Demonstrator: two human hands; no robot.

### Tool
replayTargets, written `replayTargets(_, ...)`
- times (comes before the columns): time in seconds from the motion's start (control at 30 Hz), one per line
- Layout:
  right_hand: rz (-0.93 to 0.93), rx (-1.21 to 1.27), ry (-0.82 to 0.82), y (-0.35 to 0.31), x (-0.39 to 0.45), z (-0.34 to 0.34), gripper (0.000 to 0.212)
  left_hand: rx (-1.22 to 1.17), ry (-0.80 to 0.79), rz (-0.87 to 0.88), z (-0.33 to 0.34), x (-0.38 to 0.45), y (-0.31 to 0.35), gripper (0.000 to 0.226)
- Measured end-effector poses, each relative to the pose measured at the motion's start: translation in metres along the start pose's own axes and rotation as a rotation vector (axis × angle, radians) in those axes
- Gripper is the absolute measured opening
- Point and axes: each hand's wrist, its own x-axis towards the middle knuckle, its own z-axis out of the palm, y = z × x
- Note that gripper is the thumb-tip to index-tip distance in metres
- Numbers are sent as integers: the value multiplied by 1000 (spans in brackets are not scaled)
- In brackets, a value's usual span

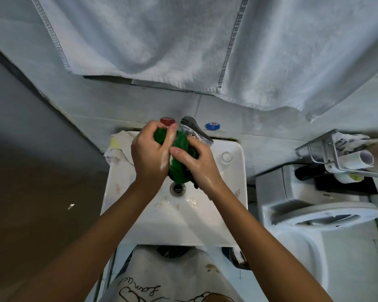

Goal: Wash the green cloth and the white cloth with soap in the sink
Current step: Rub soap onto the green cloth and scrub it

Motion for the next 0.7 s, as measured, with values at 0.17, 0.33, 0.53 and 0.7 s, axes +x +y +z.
replayTargets(0.17, -10, -68, -7, -2, 8, -25, 28, -4, -107, -34, -13, -1, 2, 14)
replayTargets(0.33, -147, -68, 77, 0, 11, -28, 20, -87, -352, -125, -25, -7, 1, 23)
replayTargets(0.53, -154, -43, 98, 0, 10, -27, 28, -112, -604, -285, -35, 3, 7, 55)
replayTargets(0.7, -136, 109, 83, -6, 10, -30, 25, -21, -809, -274, -40, 14, -2, 30)
